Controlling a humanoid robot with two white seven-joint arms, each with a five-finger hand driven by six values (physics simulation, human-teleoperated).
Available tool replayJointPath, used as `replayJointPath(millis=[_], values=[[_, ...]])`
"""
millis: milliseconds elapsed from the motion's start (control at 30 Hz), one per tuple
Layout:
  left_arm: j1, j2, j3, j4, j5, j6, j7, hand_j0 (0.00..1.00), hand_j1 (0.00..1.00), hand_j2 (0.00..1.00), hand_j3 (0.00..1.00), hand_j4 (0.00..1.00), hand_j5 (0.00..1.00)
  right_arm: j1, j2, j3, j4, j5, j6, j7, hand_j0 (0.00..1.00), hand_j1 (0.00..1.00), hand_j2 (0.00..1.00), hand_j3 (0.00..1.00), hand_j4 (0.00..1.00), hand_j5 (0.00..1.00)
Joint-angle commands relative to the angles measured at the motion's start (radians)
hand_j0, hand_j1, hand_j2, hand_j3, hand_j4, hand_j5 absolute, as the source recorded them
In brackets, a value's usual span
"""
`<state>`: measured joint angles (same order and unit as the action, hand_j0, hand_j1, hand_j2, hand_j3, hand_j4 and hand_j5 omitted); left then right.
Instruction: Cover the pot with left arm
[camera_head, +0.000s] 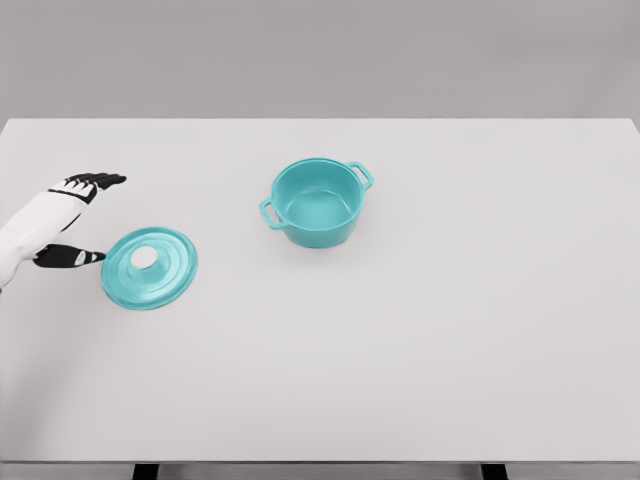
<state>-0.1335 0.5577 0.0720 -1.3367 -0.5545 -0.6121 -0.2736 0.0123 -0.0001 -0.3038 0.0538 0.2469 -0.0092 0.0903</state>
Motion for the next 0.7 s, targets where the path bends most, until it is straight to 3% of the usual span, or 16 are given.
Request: replayJointPath(millis=[0,233,333,533,667], values=[[0.0,0.002,0.002,-0.001,0.007,0.001,0.001,1.0,1.0,1.0,1.0,1.0,1.0,0.0,0.0,0.0,0.0,0.0,0.0,0.0,1.0,1.0,1.0,1.0,1.0,1.0],[-0.006,0.004,0.002,-0.009,0.016,0.001,0.001,1.0,1.0,1.0,1.0,1.0,1.0,0.0,0.0,0.0,0.0,0.0,0.0,0.0,1.0,1.0,1.0,1.0,1.0,1.0],[-0.024,0.005,0.002,-0.064,0.001,0.001,0.001,1.0,1.0,1.0,1.0,1.0,1.0,0.0,0.0,0.0,0.001,0.0,0.0,0.0,1.0,1.0,1.0,1.0,1.0,1.0],[-0.021,0.198,-0.053,-0.142,0.002,0.001,-0.007,1.0,1.0,1.0,1.0,1.0,1.0,0.0,0.0,0.0,0.001,0.0,0.0,0.0,1.0,1.0,1.0,1.0,1.0,1.0],[-0.028,0.228,-0.074,-0.236,0.008,0.001,-0.004,1.0,1.0,1.0,1.0,1.0,1.0,0.0,0.0,0.0,0.0,0.0,0.0,0.0,1.0,1.0,1.0,1.0,1.0,1.0]])
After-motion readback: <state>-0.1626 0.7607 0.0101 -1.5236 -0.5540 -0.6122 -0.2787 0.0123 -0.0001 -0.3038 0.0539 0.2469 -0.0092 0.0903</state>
